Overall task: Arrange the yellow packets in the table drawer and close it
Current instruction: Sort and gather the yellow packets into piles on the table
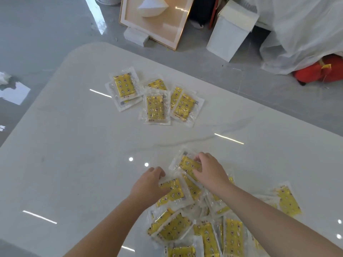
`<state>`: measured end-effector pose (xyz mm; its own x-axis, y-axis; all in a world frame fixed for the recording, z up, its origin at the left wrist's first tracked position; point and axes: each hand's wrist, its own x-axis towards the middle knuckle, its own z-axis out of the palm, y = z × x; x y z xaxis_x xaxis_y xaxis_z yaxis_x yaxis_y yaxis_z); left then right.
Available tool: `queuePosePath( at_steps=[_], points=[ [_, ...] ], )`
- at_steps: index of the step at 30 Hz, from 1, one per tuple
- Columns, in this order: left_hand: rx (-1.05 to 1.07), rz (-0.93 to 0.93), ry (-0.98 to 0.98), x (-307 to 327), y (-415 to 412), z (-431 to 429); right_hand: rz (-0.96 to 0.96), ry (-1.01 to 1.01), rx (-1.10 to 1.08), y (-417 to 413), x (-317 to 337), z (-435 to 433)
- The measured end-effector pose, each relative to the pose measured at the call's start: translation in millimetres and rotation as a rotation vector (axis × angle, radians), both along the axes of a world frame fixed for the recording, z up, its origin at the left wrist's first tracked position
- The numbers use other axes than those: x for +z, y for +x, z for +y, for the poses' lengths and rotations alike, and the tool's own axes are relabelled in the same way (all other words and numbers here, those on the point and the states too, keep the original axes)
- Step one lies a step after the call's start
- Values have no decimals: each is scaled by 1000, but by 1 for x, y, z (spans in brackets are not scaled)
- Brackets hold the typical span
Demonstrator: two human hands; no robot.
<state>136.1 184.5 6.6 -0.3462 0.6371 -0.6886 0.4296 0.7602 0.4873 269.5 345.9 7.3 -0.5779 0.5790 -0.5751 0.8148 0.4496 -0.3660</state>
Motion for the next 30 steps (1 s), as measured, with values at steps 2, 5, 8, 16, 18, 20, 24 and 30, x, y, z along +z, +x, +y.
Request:
queuePosePath(
  at_steps=[2, 5, 8, 16, 18, 20, 24, 30],
  points=[
    [-88, 59, 3, -1, 8, 1, 1, 46, 27, 2, -2, -3],
    [-235, 254, 4, -6, 21, 2, -35, 171, 78, 4, -3, -6],
    [-238, 350, -44, -10, 34, 7, -116, 265, 69, 2, -2, -8],
    [40, 129, -128, -16, 34, 16, -191, 111, -64, -12, -7, -4],
    [61, 82, -137, -15, 26, 13, -171, 66, -52, -15, -6, -4],
    [97, 28, -134, -14, 17, 8, -121, -19, -100, -17, -3, -3],
    [155, -58, -106, -13, -1, -4, 31, -97, -189, -17, 6, 5],
    [184, 36, -74, 3, -23, -19, 120, -193, -296, -4, 28, 12]
  ],
)
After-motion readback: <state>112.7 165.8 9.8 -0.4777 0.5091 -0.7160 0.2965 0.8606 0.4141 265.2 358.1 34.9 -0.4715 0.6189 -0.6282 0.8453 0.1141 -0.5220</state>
